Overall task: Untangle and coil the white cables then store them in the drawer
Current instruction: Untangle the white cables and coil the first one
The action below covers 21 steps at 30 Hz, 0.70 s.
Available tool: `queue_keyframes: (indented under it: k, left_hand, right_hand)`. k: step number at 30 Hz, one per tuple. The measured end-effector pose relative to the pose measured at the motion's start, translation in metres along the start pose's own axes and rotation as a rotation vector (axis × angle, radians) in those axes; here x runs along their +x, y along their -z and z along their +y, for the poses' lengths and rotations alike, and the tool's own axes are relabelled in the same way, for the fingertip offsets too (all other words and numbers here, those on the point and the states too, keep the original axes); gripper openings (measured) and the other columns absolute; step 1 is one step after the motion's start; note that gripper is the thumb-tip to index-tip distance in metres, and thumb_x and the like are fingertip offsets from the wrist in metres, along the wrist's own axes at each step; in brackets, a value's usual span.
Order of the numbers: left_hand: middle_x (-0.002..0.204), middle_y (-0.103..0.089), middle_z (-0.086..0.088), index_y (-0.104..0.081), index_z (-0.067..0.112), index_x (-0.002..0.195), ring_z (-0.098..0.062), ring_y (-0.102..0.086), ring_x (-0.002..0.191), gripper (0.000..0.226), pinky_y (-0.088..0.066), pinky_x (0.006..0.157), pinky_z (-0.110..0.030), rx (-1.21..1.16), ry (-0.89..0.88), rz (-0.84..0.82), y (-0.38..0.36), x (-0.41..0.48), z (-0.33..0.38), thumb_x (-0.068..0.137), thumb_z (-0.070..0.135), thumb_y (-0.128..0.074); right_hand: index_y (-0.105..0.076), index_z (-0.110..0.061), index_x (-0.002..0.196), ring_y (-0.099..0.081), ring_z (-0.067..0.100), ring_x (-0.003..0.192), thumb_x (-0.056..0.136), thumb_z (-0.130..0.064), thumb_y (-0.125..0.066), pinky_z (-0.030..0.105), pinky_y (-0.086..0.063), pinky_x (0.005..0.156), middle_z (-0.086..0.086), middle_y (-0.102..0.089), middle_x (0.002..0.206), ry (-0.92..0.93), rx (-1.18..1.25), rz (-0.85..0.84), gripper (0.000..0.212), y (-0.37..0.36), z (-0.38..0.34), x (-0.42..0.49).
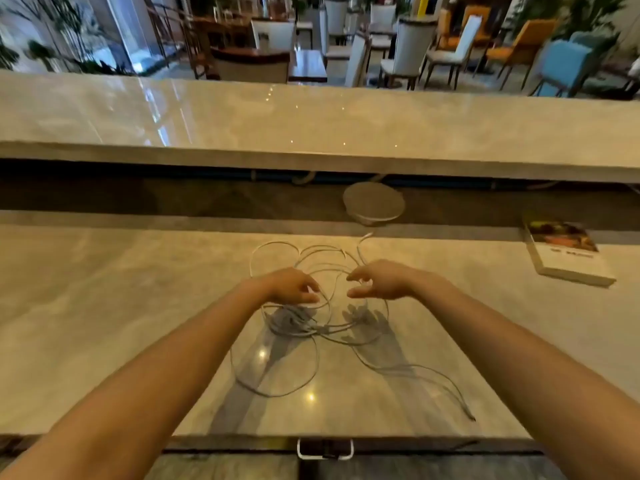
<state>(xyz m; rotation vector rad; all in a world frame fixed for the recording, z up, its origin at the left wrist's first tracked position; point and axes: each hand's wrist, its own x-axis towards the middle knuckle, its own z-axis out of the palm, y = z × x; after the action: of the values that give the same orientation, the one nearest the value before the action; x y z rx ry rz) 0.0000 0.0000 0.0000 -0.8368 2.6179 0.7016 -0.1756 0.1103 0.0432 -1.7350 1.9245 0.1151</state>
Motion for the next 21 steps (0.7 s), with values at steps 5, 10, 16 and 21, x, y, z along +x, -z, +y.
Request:
queue_keyframes:
  k: [5,10,16,21]
  left_hand:
    - [0.108,-0.066,-0.002,-0.064,0.02,0.114,-0.014,-0.056,0.09,0.033,-0.046,0.079,-0.027,0.079,-0.03,-0.028,-0.052,-0.002,-0.008,0.086,0.037,-0.06]
    - [0.101,-0.066,-0.002,-0.068,0.019,0.106,-0.019,-0.058,0.092,0.029,-0.047,0.08,-0.034,0.1,-0.044,0.104,-0.063,-0.004,-0.009,0.089,0.039,-0.056]
    - [0.102,-0.063,-0.002,-0.068,0.022,0.112,-0.019,-0.05,0.102,0.029,-0.038,0.084,-0.032,0.2,-0.105,0.336,-0.041,-0.009,-0.004,0.091,0.036,-0.054]
    - [0.105,-0.057,0.001,-0.067,0.018,0.113,-0.014,-0.052,0.091,0.028,-0.044,0.075,-0.028,0.028,-0.079,0.481,0.0,-0.015,0.005,0.091,0.033,-0.055]
  right_hand:
    - [-0.058,-0.013,0.125,-0.055,0.023,0.116,0.09,-0.03,-0.055,0.033,-0.042,0.096,0.008,-0.06,0.128,-0.01,0.091,0.016,0.039,-0.071,0.008,0.008]
    - [-0.066,-0.016,0.11,-0.048,0.023,0.11,0.086,-0.024,-0.058,0.036,-0.042,0.093,0.006,-0.059,0.112,-0.001,0.096,0.174,0.026,-0.105,0.01,0.018]
    - [-0.062,-0.019,0.119,-0.055,0.021,0.108,0.088,-0.032,-0.057,0.039,-0.046,0.091,0.004,-0.063,0.114,-0.004,0.217,0.259,0.034,-0.095,0.004,0.026]
    - [-0.056,-0.023,0.127,-0.051,0.02,0.115,0.09,-0.032,-0.056,0.038,-0.041,0.096,-0.001,-0.064,0.12,0.02,0.237,0.335,0.038,-0.067,-0.002,0.029]
